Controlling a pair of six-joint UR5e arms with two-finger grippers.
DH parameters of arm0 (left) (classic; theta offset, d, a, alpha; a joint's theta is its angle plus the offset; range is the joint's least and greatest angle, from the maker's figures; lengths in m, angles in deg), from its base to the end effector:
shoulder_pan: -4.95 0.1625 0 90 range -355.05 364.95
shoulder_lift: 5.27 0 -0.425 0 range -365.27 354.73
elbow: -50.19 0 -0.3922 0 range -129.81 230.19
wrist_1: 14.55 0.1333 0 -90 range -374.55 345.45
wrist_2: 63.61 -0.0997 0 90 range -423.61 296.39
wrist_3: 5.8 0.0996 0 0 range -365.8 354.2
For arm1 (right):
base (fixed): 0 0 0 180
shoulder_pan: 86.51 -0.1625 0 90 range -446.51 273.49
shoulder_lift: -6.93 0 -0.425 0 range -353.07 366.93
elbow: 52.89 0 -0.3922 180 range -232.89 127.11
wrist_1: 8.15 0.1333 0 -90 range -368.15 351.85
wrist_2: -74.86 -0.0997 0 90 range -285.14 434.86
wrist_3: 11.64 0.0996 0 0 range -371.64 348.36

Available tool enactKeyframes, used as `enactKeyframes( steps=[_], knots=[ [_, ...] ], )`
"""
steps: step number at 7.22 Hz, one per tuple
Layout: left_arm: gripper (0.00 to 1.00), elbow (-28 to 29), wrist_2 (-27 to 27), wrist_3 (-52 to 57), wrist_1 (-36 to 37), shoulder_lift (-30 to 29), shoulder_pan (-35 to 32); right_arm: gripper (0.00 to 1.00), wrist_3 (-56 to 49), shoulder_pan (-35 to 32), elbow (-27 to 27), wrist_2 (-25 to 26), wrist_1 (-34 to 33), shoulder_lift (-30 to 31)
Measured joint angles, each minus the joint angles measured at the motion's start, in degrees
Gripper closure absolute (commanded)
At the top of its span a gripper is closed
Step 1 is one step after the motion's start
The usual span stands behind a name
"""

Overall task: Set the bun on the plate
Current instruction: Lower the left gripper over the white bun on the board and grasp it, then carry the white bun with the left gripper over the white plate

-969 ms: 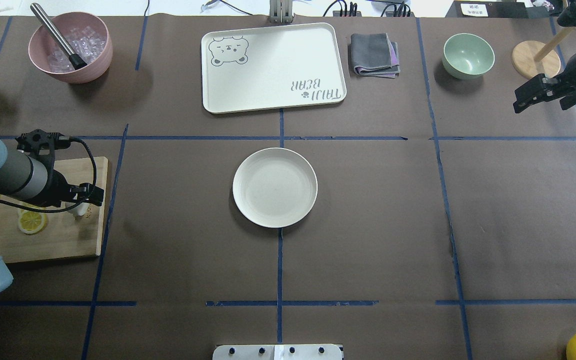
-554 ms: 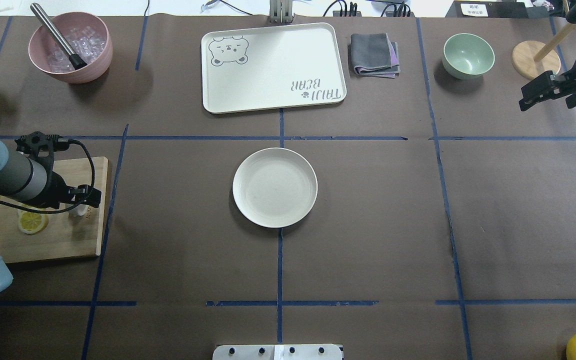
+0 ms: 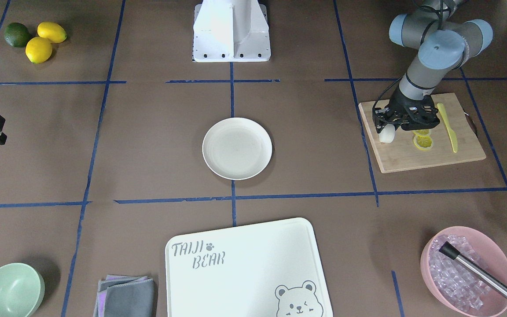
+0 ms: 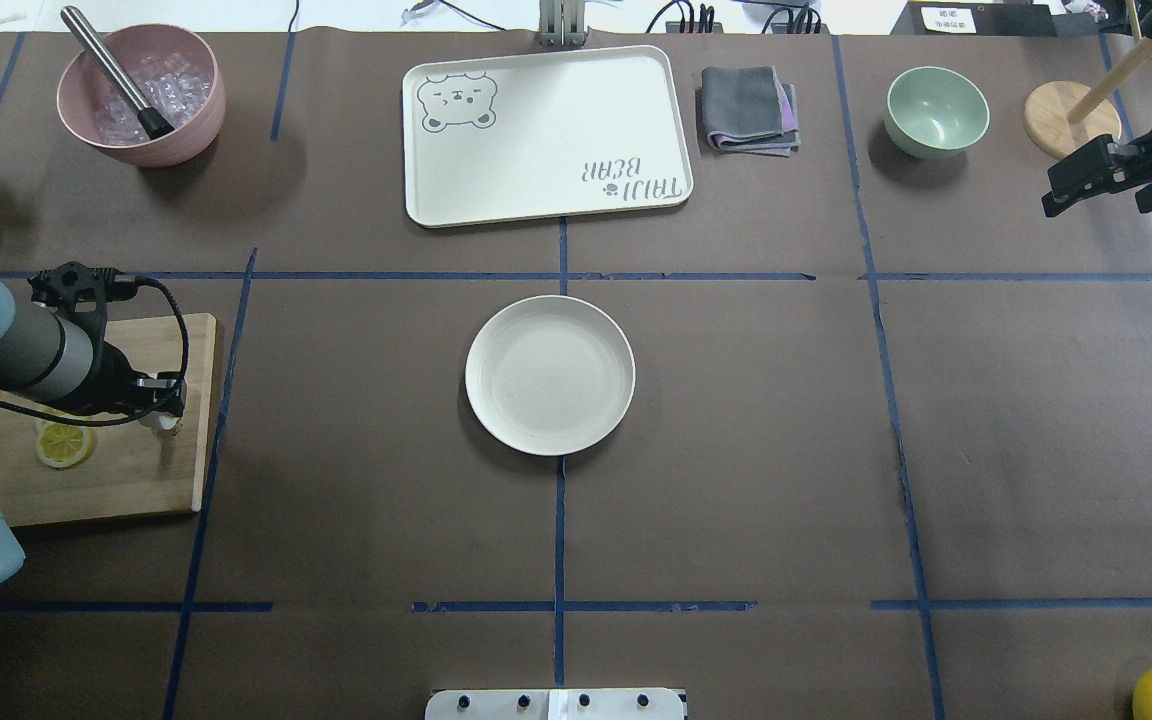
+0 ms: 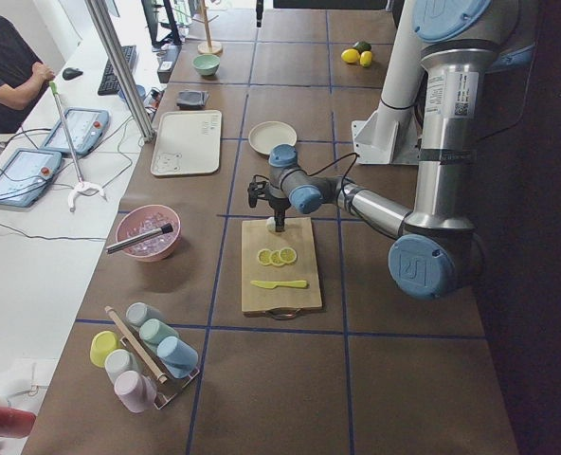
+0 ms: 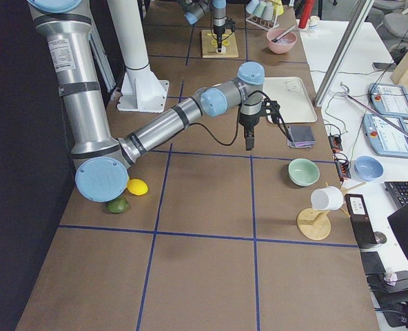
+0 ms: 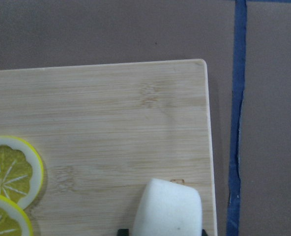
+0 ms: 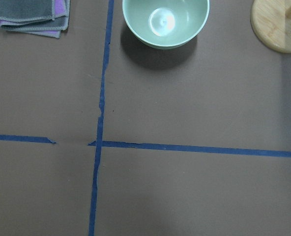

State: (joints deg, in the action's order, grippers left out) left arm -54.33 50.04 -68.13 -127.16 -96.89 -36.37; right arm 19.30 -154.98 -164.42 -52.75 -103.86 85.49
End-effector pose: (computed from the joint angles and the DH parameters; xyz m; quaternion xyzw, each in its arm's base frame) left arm 0.3316 -0.4158 0.4871 0.0246 0.3771 -0.0422 0.9249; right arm -0.1300 -0.5272 0.3901 0.0616 -0.3796 -0.0002 0.9231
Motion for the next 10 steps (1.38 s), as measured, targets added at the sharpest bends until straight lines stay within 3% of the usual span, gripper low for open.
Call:
enactKeyframes(
  steps=[3,5,8,10],
  knots=[
    [0.73,-2.4,0.7,-0.1,0.6,0.2,-0.4,0.0,0.0,-0.6,0.1,-0.1,0.0,0.0],
    [0.72,-6.1,0.7,-0.1,7.8,-2.5,-0.6,0.0,-0.1,-1.8,0.1,-0.3,0.1,0.5],
    [0.71,-5.4,0.4,-3.5,26.2,-20.9,0.0,0.0,-5.6,-5.1,-0.1,-0.3,0.7,4.4],
    [0.71,1.3,0.2,-9.8,29.1,-32.5,2.5,0.0,-15.2,-10.4,0.8,-1.4,0.7,8.7]
  ],
)
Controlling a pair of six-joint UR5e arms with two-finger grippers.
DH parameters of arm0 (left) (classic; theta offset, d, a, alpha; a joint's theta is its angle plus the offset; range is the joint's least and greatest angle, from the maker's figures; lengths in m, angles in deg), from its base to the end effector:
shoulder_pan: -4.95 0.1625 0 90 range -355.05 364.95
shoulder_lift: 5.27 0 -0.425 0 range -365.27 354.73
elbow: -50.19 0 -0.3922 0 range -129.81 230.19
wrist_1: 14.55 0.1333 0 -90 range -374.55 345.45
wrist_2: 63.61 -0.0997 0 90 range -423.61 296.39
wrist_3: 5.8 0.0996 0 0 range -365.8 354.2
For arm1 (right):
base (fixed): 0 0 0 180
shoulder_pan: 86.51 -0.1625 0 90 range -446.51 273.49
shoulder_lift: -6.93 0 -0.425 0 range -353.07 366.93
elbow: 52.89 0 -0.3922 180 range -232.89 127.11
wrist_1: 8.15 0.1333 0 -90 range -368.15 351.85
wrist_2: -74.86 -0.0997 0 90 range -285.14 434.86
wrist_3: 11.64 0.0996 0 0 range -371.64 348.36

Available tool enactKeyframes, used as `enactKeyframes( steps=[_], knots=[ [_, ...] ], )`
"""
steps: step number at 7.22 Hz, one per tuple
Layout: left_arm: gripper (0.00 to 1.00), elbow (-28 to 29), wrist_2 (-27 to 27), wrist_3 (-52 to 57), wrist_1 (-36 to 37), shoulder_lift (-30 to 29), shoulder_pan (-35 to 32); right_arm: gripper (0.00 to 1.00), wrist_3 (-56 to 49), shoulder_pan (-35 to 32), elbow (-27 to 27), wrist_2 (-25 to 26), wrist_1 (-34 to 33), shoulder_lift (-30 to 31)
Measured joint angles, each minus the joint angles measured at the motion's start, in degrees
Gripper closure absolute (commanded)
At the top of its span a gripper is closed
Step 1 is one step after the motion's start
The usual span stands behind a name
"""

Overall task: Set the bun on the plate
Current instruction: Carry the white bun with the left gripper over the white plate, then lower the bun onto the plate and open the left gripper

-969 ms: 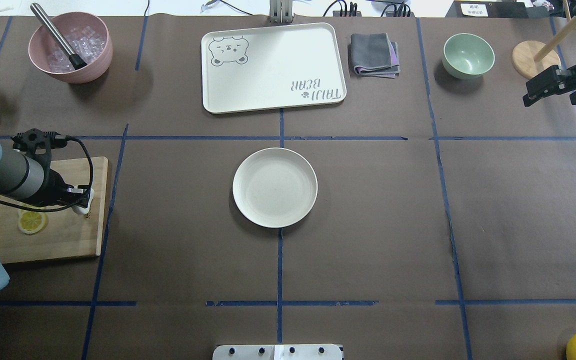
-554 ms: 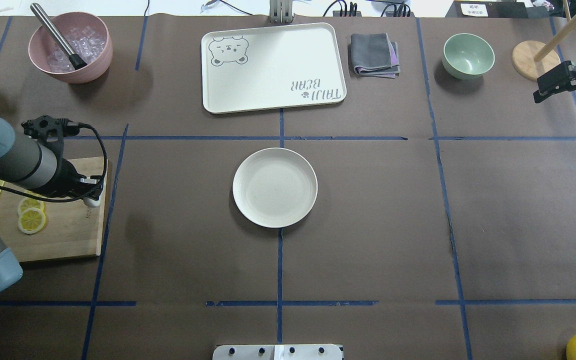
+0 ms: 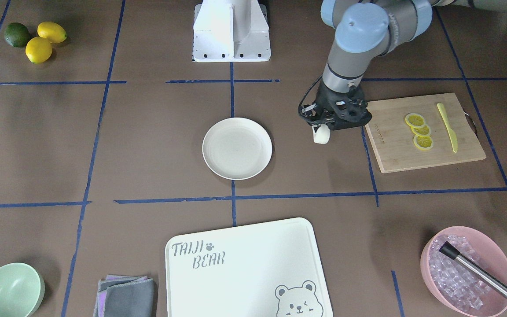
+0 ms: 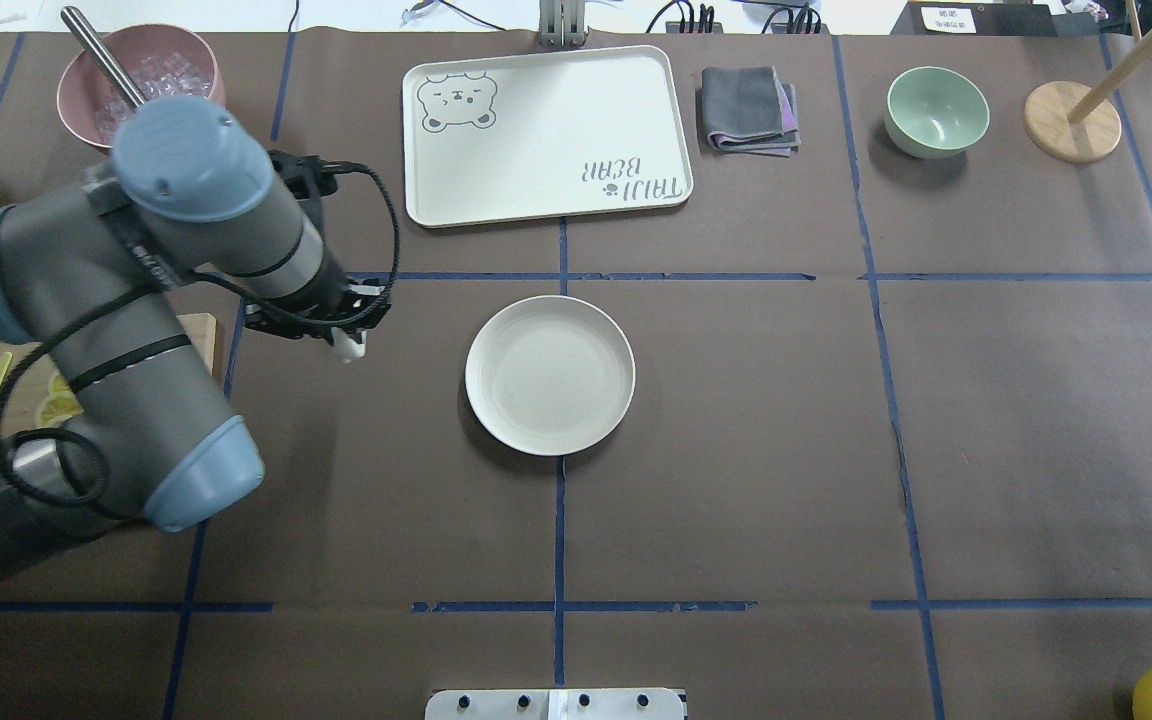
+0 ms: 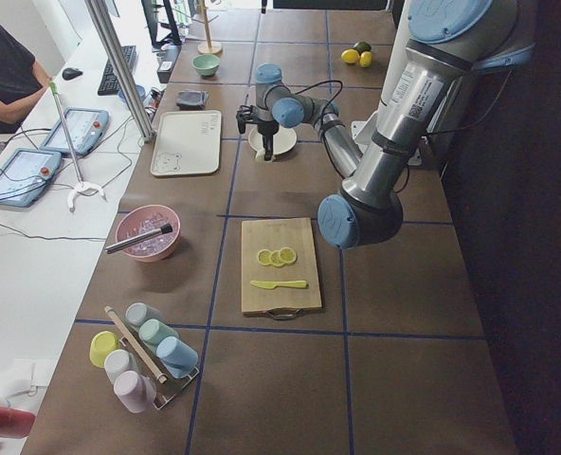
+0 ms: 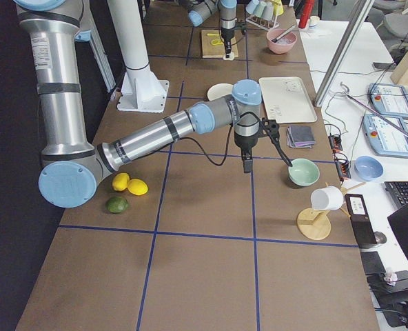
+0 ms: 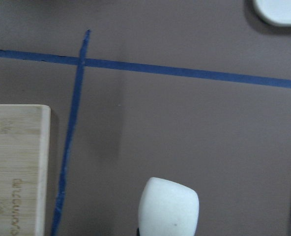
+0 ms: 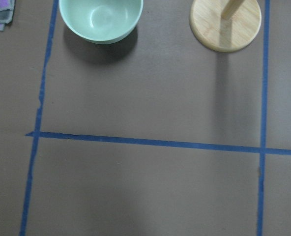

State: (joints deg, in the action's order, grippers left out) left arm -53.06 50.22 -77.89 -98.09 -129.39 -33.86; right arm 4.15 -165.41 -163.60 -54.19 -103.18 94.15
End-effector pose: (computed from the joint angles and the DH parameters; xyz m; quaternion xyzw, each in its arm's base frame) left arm 0.4396 -0.4730 0.2293 -0.0078 0.3928 -0.0953 0.9146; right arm -0.0269 -0.5036 0.4725 0.0703 -0.3560 -0.0155 0.9317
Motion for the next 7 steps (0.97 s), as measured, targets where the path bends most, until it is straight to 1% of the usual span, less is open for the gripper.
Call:
enactKeyframes(
  steps=[1,2,3,4,6,7],
  knots=[
    [0.71,5.4,-0.5,-3.0,0.1,-6.4,1.7,0.0,-4.9,-3.3,1.6,-2.1,0.0,1.8],
    [0.71,10.0,-2.0,-5.4,0.0,-11.2,3.9,0.0,-9.3,-6.2,3.7,-4.0,0.0,2.9],
    [0.71,12.7,-3.7,-7.1,-0.3,-14.2,6.2,0.0,-12.4,-8.4,5.4,-5.3,0.0,3.6],
    [0.71,15.2,-4.7,-8.3,-1.1,-16.1,7.8,0.0,-13.7,-9.5,6.3,-6.0,0.0,4.0],
    [0.71,22.4,-7.2,-9.2,-5.7,-19.6,9.9,0.0,-14.4,-10.4,6.8,-6.6,0.0,4.3],
    [0.71,24.7,-8.1,-9.4,-7.5,-20.4,10.5,0.0,-14.5,-10.6,6.8,-6.8,0.0,4.3]
  ],
)
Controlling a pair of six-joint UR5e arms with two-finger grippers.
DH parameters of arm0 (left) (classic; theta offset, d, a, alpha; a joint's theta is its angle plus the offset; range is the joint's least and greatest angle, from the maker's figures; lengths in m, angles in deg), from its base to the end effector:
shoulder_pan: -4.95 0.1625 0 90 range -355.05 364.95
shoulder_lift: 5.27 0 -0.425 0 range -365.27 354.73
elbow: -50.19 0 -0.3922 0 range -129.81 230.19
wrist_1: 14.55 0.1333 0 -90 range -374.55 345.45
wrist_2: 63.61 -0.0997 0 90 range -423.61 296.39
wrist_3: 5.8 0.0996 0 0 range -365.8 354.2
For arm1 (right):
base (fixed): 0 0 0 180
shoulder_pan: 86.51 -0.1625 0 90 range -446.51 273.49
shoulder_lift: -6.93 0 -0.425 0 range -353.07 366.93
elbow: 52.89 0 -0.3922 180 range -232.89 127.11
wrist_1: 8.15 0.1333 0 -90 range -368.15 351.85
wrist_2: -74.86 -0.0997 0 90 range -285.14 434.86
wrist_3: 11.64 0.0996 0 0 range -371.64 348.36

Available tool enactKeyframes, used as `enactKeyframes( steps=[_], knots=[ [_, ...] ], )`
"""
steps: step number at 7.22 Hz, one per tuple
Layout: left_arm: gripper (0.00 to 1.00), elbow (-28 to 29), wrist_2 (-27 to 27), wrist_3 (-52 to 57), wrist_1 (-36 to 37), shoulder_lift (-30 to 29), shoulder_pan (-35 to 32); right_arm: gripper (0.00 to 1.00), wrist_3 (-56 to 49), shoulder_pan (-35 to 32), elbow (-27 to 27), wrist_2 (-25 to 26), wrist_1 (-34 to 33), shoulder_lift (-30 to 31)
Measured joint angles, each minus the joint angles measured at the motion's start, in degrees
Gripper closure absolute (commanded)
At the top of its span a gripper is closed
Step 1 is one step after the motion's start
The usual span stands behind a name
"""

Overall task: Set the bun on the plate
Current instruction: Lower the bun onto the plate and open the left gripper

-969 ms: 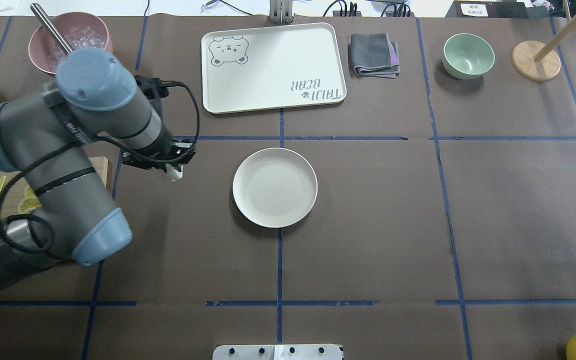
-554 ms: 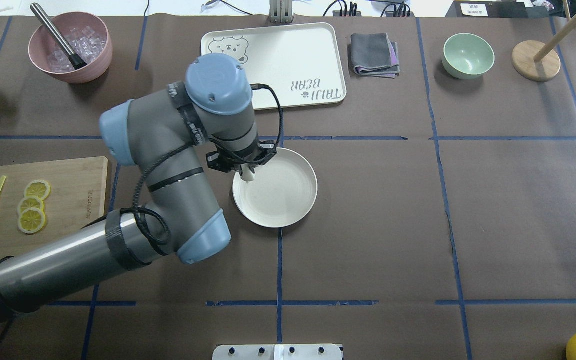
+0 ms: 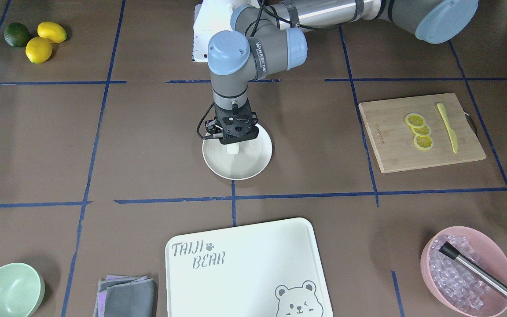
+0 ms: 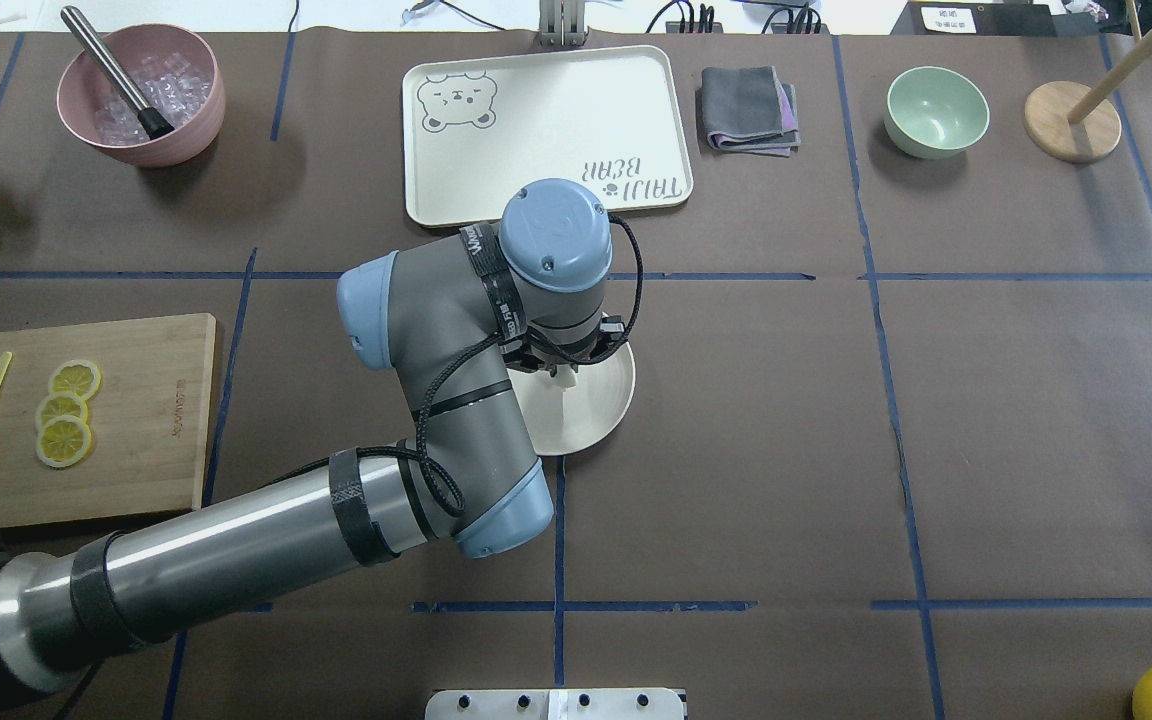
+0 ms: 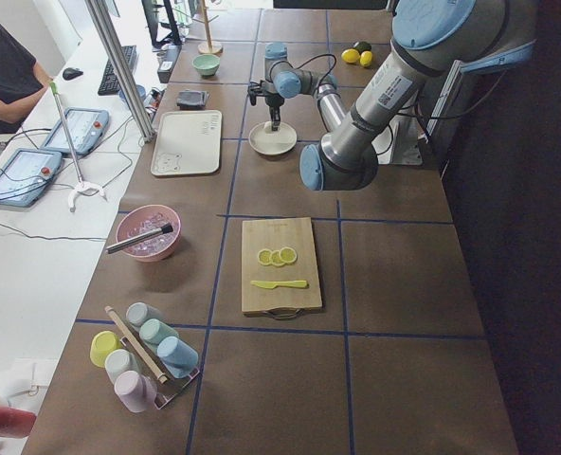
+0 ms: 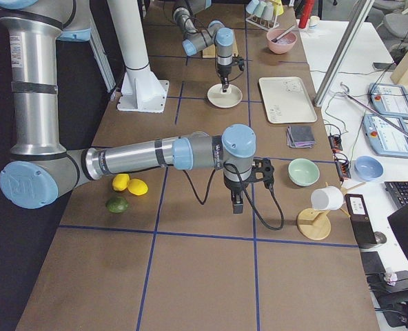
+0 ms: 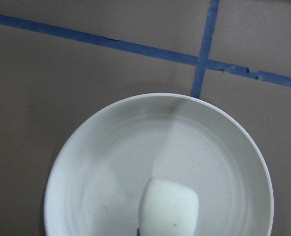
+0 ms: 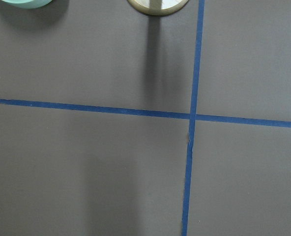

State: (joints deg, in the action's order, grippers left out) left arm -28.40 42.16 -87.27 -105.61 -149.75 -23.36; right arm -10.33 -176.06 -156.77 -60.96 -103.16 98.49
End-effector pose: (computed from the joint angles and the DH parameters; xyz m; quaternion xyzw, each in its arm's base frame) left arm 0.6282 -0.4590 0.1410 -0.0030 0.3932 -0.1069 0.9132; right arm 0.0581 -0.4798 0.5598 0.0527 -0.3893 -0.0179 0.9194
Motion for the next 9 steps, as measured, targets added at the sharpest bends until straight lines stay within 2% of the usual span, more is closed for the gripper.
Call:
enactKeyframes(
  steps=[1,2,4,7,9],
  knots=[
    [0.71,1.3,-0.4,0.0,-0.8,-0.1,0.4,0.0,0.0,-0.1,0.0,0.0,0.0,0.0],
    [0.64,2.2,-0.8,0.1,-1.0,-0.1,0.5,0.0,0.0,-0.2,0.0,-0.1,0.0,0.0],
    [0.02,2.8,-1.5,0.4,-1.2,0.2,0.5,0.0,0.0,-0.2,0.0,-0.1,0.0,-0.1],
    [0.0,0.6,-1.4,1.3,0.3,0.9,0.1,0.0,0.0,-0.3,0.0,-0.2,0.0,0.0],
    [0.0,-5.5,0.9,5.7,8.2,1.1,-3.1,0.0,-0.1,-0.4,0.1,-0.1,0.0,0.0]
  ],
)
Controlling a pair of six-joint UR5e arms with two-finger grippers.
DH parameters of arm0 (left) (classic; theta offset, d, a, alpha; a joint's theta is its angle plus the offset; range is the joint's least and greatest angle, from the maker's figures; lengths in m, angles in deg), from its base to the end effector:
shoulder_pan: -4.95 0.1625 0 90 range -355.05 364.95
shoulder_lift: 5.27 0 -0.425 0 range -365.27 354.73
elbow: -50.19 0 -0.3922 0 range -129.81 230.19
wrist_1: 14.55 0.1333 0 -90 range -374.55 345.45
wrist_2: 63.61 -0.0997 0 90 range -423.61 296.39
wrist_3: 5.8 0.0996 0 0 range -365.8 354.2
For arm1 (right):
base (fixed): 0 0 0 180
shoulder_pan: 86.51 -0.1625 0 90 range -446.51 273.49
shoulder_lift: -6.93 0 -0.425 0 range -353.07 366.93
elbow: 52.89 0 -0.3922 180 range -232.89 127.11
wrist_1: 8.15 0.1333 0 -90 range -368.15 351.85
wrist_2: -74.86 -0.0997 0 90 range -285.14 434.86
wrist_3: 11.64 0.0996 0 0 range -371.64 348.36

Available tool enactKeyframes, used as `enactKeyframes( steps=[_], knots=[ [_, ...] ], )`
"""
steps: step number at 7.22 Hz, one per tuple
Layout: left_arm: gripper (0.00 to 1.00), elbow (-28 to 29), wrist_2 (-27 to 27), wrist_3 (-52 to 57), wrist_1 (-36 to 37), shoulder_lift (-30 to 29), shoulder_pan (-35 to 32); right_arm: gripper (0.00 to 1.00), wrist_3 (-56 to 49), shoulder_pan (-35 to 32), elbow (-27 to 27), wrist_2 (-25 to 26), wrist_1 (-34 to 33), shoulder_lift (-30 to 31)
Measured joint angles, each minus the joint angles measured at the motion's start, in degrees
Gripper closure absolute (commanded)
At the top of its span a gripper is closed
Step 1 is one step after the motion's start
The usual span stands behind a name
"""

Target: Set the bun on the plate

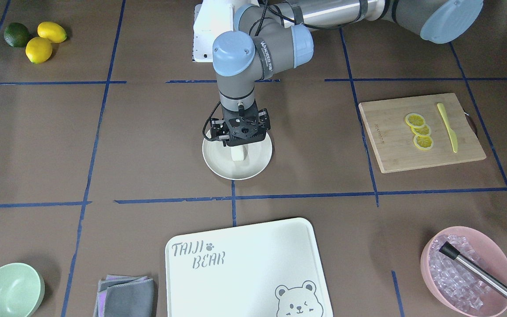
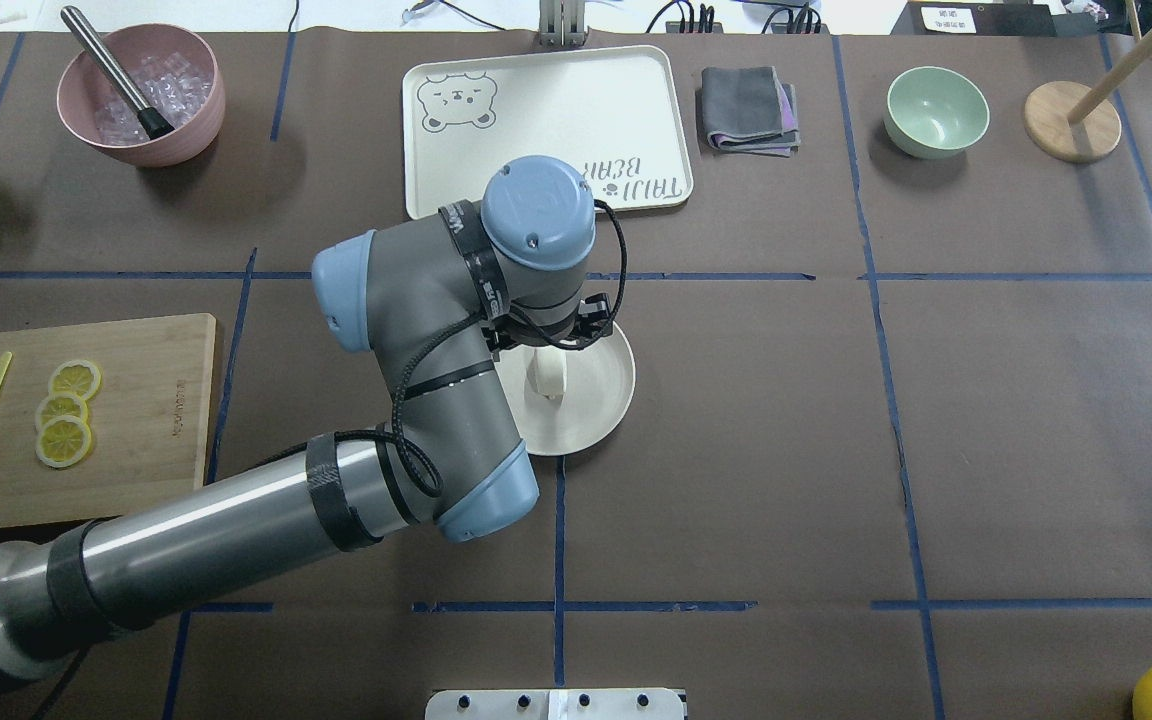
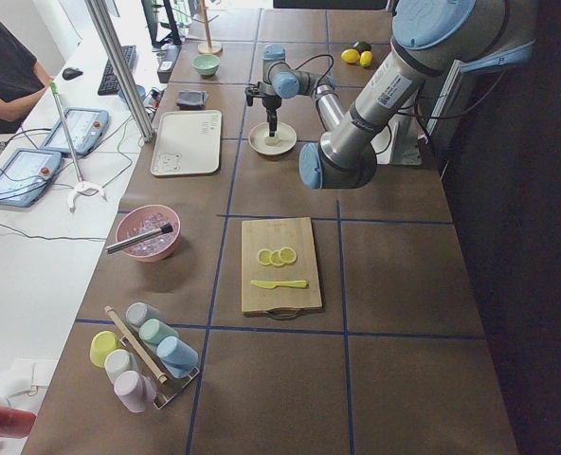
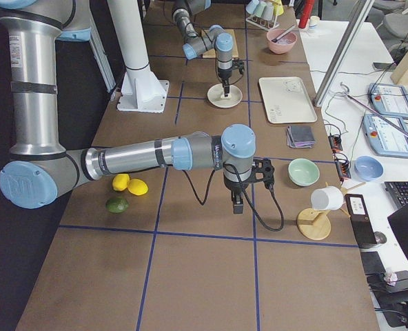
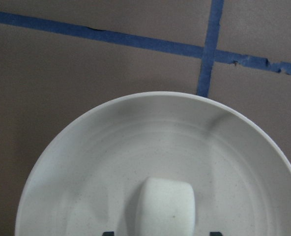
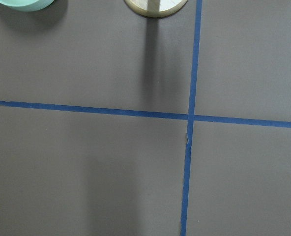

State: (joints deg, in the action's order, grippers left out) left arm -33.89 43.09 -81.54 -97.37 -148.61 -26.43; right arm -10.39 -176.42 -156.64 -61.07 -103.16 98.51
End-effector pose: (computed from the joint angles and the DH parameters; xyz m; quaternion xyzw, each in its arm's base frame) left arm 0.5807 -0.4768 0.1359 0.0063 0.3666 -0.0889 0.9261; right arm 0.0610 -0.4793 0.5610 0.0529 -0.3901 -0.0151 0.9191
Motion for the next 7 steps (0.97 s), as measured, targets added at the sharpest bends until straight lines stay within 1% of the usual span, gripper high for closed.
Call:
enactKeyframes(
  steps=[1,2,3,4,5,7],
  knots=[
    [0.0,-4.3,2.3,4.1,5.4,0.9,-2.7,0.0,-0.2,-0.2,0.5,-0.2,0.0,0.0],
    [0.0,-10.3,4.9,9.6,9.6,4.4,-5.9,0.0,-1.5,-1.0,1.9,-1.1,0.0,0.0],
    [0.0,-17.2,7.8,16.3,11.8,10.5,-9.9,0.0,-4.1,-2.3,4.0,-2.5,0.0,-0.1],
    [0.0,-22.8,10.6,24.3,12.9,17.0,-14.6,0.0,-6.4,-3.4,5.8,-3.3,0.1,-0.2],
    [0.0,-26.1,13.3,33.4,13.5,22.8,-20.0,0.0,-8.2,-3.9,7.0,-3.5,0.1,-0.1],
    [0.0,-27.8,17.8,53.5,13.8,33.2,-33.0,0.0,-8.8,-4.1,7.4,-2.0,1.9,1.3]
  ],
)
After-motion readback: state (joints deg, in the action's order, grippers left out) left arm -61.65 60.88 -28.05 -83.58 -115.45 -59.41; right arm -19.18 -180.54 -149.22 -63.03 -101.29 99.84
